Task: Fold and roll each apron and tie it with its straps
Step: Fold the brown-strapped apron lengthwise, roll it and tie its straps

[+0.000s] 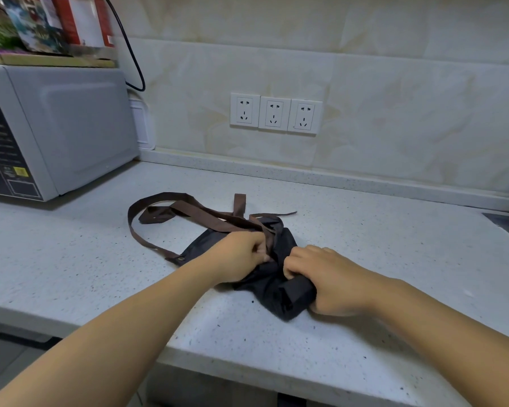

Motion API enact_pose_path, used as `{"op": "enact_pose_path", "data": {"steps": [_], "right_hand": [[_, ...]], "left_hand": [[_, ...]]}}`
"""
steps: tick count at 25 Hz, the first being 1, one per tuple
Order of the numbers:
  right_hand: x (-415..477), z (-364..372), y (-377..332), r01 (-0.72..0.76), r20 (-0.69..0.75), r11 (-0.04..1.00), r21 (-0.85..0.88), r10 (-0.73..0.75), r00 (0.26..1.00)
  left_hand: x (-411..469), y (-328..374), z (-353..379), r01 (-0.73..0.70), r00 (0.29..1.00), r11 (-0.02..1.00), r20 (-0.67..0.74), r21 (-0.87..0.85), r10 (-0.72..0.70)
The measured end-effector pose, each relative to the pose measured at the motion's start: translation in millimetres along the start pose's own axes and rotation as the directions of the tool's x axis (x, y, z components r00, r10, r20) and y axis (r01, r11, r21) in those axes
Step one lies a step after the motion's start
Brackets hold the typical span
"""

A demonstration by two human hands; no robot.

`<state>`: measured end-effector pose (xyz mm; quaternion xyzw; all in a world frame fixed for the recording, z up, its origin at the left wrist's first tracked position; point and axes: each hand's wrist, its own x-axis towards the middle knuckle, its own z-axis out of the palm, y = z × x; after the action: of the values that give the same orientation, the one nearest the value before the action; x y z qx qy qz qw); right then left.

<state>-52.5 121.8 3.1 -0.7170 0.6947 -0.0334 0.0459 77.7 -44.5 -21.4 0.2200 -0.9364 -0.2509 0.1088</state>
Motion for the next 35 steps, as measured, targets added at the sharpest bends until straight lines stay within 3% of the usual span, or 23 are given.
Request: {"op": "enact_pose_path", "data": {"steps": [11, 14, 16, 18, 20, 21, 22, 24, 25, 27, 31, 33, 35], "right_hand": [[-6.9, 0.3, 4.2, 0.005, 0.133, 1.0, 0.009, -0.006, 0.991], [-10.4, -5.7, 7.0, -0.082, 0.215, 0.995, 0.057, 0.068, 0.974], [-11.5, -10.7, 9.6, -0.153, 0.243, 0.984, 0.09, 0.128, 0.962], [-8.4, -9.9, 7.2, -0.165, 0.266, 0.985, 0.06, 0.143, 0.953], [-3.3, -7.2, 3.0, -0.169, 0.284, 0.986, 0.004, 0.161, 0.945], [-1.0, -6.9, 1.3, -0.182, 0.294, 0.983, -0.015, 0.178, 0.939], [0.9, -7.5, -1.2, -0.196, 0.31, 0.98, -0.029, 0.195, 0.931], [3.7, -10.8, -7.6, -0.214, 0.343, 0.976, -0.051, 0.218, 0.914], [5.3, -12.3, -10.9, -0.22, 0.353, 0.974, -0.053, 0.224, 0.908], [8.2, -14.1, -18.6, -0.234, 0.359, 0.972, -0.026, 0.228, 0.905], [13.0, -8.7, -32.2, -0.244, 0.326, 0.967, 0.075, 0.208, 0.922], [16.4, -6.7, -34.7, -0.237, 0.31, 0.967, 0.09, 0.199, 0.93], [19.4, -7.3, -34.0, -0.222, 0.29, 0.969, 0.105, 0.183, 0.939]], "left_hand": [[8.6, -15.8, -17.1, 0.267, 0.942, 0.964, -0.212, -0.002, -0.261], [8.5, -34.4, -41.1, 0.385, 0.871, 0.922, -0.34, 0.029, -0.353], [7.1, -41.2, -53.9, 0.428, 0.847, 0.904, -0.354, 0.012, -0.396], [8.1, -38.2, -57.7, 0.425, 0.835, 0.904, -0.365, -0.049, -0.412], [9.3, -26.9, -56.3, 0.342, 0.815, 0.88, -0.363, -0.329, -0.452], [9.7, -18.2, -55.4, 0.254, 0.812, 0.793, -0.323, -0.553, -0.486], [9.1, -9.1, -54.9, 0.154, 0.826, 0.641, -0.257, -0.752, -0.501], [6.0, 7.4, -55.5, 0.006, 0.863, 0.36, -0.177, -0.933, -0.473], [4.7, 13.8, -55.6, -0.031, 0.866, 0.307, -0.179, -0.951, -0.467], [2.7, 21.2, -56.7, -0.024, 0.843, 0.406, -0.237, -0.913, -0.483], [-8.3, 9.1, -56.7, 0.111, 0.811, 0.79, -0.404, -0.603, -0.423], [-22.3, -3.3, -51.6, 0.151, 0.841, 0.91, -0.434, -0.386, -0.324], [-38.4, -12.8, -42.8, 0.106, 0.915, 0.972, -0.363, -0.212, -0.179]]}}
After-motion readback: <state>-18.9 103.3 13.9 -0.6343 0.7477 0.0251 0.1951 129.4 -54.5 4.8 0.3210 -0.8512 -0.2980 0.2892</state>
